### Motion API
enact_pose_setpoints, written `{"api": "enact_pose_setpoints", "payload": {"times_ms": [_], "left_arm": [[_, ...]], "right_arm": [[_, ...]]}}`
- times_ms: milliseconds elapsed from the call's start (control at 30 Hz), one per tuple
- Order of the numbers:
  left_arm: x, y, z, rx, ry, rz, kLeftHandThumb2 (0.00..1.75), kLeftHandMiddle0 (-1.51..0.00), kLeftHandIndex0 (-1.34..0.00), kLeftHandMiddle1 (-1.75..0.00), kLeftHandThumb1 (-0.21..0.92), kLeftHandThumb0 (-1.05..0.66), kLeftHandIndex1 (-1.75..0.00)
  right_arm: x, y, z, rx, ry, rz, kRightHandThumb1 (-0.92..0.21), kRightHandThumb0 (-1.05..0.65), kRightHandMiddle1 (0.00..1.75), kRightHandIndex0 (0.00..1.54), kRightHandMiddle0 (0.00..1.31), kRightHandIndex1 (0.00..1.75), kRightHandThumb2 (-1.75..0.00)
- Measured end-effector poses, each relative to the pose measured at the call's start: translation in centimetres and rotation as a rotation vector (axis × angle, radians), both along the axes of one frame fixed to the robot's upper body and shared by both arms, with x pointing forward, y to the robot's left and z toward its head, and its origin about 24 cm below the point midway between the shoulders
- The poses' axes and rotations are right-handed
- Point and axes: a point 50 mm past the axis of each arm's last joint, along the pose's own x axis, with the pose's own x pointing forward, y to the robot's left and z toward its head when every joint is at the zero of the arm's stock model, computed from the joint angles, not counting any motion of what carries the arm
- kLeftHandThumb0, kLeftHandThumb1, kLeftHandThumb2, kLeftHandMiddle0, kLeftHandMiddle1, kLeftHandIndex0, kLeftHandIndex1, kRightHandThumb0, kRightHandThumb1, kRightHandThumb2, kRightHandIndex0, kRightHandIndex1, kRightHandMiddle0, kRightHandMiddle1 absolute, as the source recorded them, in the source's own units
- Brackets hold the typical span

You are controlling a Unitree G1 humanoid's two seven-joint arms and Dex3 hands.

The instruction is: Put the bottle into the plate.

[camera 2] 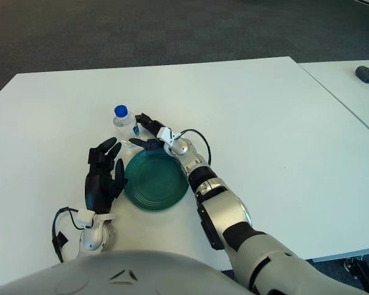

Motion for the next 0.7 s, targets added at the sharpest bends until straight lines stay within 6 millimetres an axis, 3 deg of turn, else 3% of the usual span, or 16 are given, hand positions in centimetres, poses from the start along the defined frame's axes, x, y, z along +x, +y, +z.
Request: {"api": "enact_pose_setpoints", "payload": {"times_ms": [400,700], "left_arm": [[0.05,0.13,-0.52,-0.007,0.062,0.056,0.4,-0.42,-0.04,-0.4,0.91,-0.61,-0.94],[0.09,0.18,-0.89,-0.006,0.105,0.083,0.34,-0.44,-0.04,-0.36,0.92,-0.72,-0.93]], "right_arm": [[0.08,-0.24,-0.07,0.008,0.0,-0.015,-0.92,-1.05,0.54,0.29,0.0,0.16,-0.51],[0.12,-0.39,-0.13,0.015,-0.004,-0.032,-0.92,-1.05,0.57,0.29,0.0,0.16,-0.57]]}}
